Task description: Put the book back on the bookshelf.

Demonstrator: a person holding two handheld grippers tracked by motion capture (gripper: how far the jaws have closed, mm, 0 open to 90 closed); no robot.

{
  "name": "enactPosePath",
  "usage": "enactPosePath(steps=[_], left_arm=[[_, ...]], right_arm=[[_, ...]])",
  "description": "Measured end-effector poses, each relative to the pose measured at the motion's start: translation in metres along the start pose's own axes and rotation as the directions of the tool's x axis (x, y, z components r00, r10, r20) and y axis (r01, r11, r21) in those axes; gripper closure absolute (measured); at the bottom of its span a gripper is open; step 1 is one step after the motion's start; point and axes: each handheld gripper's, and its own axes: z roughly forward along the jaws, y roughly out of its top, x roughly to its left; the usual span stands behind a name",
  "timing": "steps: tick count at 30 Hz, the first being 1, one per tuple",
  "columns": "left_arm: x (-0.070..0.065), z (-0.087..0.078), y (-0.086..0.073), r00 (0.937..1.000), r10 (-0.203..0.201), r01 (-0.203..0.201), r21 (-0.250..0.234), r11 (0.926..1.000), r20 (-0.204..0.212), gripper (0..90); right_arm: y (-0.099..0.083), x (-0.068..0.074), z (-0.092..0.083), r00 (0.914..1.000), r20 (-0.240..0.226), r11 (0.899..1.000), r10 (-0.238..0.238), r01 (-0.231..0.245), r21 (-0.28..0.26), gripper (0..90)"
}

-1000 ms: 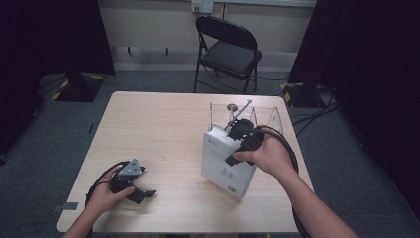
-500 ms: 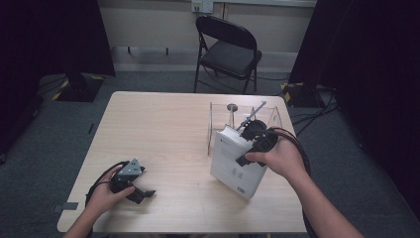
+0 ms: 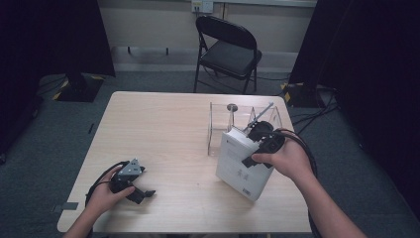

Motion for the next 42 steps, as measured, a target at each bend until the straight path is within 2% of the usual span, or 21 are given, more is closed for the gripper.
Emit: enactPosePath(steps=[4, 9, 15, 21, 25, 31, 42], left_arm=[[0.000, 0.000, 0.000, 1.0000, 0.000, 0.000, 0.000, 1.0000, 0.000, 0.0], [0.000, 0.000, 0.000, 1.0000, 0.000, 0.000, 0.000, 1.0000, 0.000, 0.0], [0.000, 0.000, 0.000, 1.0000, 0.000, 0.000, 0.000, 1.0000, 0.000, 0.0], [0.000, 0.000, 0.000, 1.0000, 0.000, 0.000, 0.000, 1.0000, 0.000, 0.0], [0.000, 0.000, 0.000, 1.0000, 0.001, -0.001, 0.001, 1.0000, -0.001, 0.0], [0.000, 0.000, 0.000, 1.0000, 0.000, 0.000, 0.001, 1.0000, -0.005, 0.0], [0.000, 0.000, 0.000, 1.0000, 0.000, 0.000, 0.000, 1.0000, 0.000, 0.0]], right_arm=[[-0.004, -0.002, -0.001, 1.0000, 0.008, 1.000, -0.001, 0.002, -0.002, 52.5], [-0.011, -0.006, -0.002, 0.9998, -0.008, 1.000, 0.019, -0.019, -0.005, 52.5], [-0.017, -0.010, -0.003, 0.9990, 0.006, 0.999, 0.043, -0.043, -0.004, 52.6], [-0.021, -0.011, -0.006, 0.9990, 0.021, 0.999, 0.040, -0.040, 0.004, 52.5], [-0.024, -0.015, -0.007, 0.9980, 0.008, 0.998, 0.063, -0.063, 0.004, 52.5], [-0.030, -0.019, -0.010, 0.9969, 0.027, 0.997, 0.075, -0.074, -0.009, 52.5], [-0.037, -0.024, -0.014, 0.9948, 0.024, 0.995, 0.099, -0.099, -0.007, 52.5]])
